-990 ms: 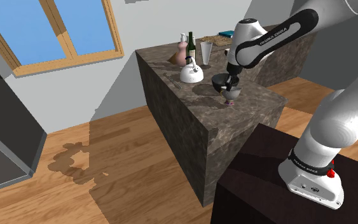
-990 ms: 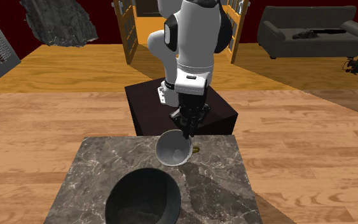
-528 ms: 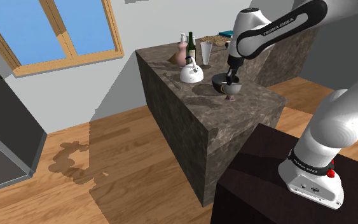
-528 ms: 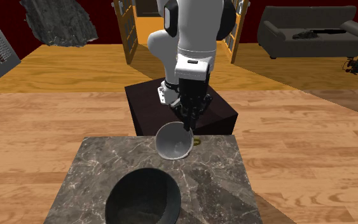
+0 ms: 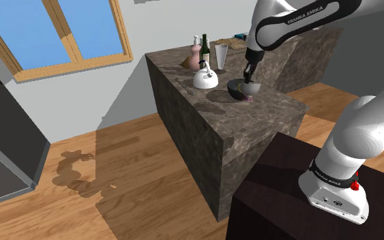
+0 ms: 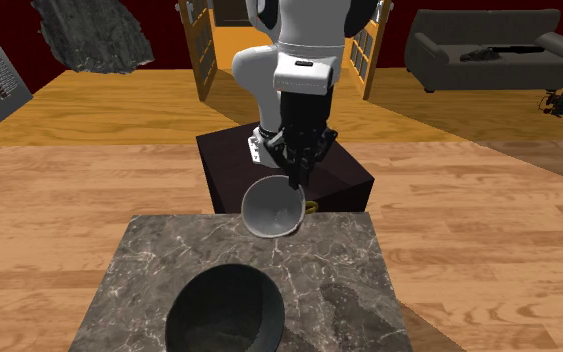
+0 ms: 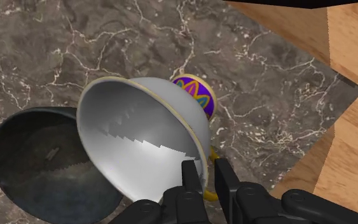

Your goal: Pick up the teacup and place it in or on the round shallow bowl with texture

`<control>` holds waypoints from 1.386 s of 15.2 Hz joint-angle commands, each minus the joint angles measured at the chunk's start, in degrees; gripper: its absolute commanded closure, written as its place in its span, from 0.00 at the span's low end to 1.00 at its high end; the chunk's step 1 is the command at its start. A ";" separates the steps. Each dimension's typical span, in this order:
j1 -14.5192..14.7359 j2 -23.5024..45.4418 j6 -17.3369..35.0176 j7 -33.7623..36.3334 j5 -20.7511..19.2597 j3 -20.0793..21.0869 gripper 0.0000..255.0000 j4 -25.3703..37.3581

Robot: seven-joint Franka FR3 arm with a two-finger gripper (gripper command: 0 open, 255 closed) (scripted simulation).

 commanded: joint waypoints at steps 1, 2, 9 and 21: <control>0.08 -0.61 -1.79 -0.10 0.17 0.21 1.00 1.17; 0.11 -0.82 -2.61 -0.17 0.25 0.28 1.00 1.77; 0.34 -1.91 -8.23 -0.70 0.81 0.78 1.00 6.33; -0.39 18.04 -13.99 -13.74 6.49 -7.76 1.00 32.98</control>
